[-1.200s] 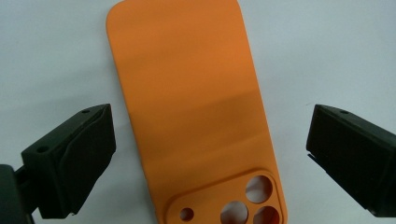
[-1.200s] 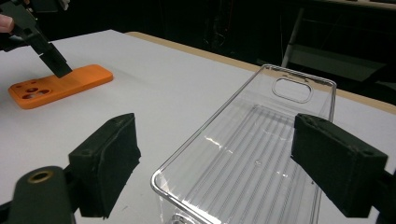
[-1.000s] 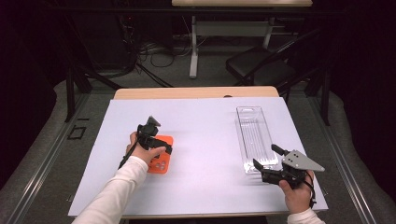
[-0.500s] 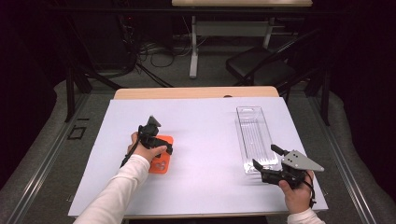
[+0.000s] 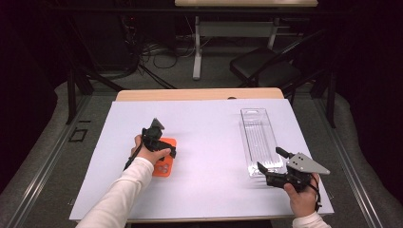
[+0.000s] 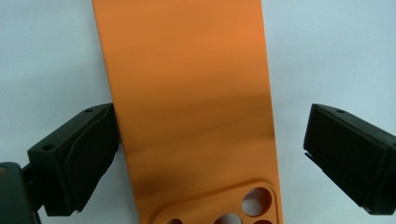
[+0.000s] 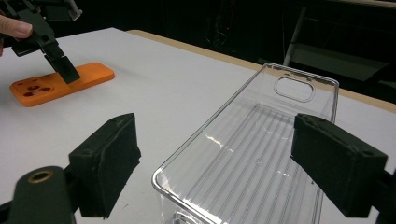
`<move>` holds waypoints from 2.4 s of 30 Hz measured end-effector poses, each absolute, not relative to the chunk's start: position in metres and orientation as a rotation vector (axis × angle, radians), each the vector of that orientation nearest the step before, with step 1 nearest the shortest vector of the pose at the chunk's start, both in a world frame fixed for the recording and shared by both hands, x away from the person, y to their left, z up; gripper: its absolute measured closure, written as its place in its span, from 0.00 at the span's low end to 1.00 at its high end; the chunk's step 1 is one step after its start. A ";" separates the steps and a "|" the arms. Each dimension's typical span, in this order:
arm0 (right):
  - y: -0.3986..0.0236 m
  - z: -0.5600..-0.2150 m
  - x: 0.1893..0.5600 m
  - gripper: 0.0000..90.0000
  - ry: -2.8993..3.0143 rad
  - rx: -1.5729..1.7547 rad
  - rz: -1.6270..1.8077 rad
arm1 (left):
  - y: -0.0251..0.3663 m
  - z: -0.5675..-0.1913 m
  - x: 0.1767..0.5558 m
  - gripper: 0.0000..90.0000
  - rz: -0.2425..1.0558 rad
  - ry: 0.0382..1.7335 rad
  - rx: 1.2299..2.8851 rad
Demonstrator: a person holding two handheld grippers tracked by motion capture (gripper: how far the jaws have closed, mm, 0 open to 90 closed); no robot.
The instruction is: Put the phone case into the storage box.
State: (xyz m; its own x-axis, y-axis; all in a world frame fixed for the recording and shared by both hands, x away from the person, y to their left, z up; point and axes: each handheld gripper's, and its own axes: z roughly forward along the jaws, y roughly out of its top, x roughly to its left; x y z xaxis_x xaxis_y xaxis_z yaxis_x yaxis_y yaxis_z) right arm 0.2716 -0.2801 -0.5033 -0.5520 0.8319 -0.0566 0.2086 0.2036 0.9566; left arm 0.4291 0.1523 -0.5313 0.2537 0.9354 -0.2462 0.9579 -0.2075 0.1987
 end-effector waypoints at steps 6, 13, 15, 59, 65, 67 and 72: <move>-0.280 -0.503 0.271 0.16 1.899 0.970 1.362 | 0.151 -0.533 0.430 0.03 -0.102 1.754 2.235; -0.281 -0.503 0.272 0.16 1.900 0.967 1.362 | 0.148 -0.534 0.429 0.03 -0.079 1.761 2.250; -0.280 -0.504 0.272 0.16 1.900 0.969 1.364 | 0.147 -0.534 0.429 0.03 -0.069 1.764 2.261; -0.283 -0.505 0.275 0.16 1.911 0.980 1.371 | 0.129 -0.537 0.427 0.12 0.104 1.844 2.330; -0.284 -0.505 0.275 0.16 1.911 0.983 1.368 | 0.131 -0.535 0.427 0.14 0.092 1.850 2.331; -0.284 -0.505 0.275 0.16 1.912 0.985 1.368 | 0.130 -0.536 0.428 0.14 0.096 1.852 2.334; -0.284 -0.506 0.275 0.16 1.911 0.985 1.371 | 0.130 -0.536 0.428 0.15 0.095 1.854 2.330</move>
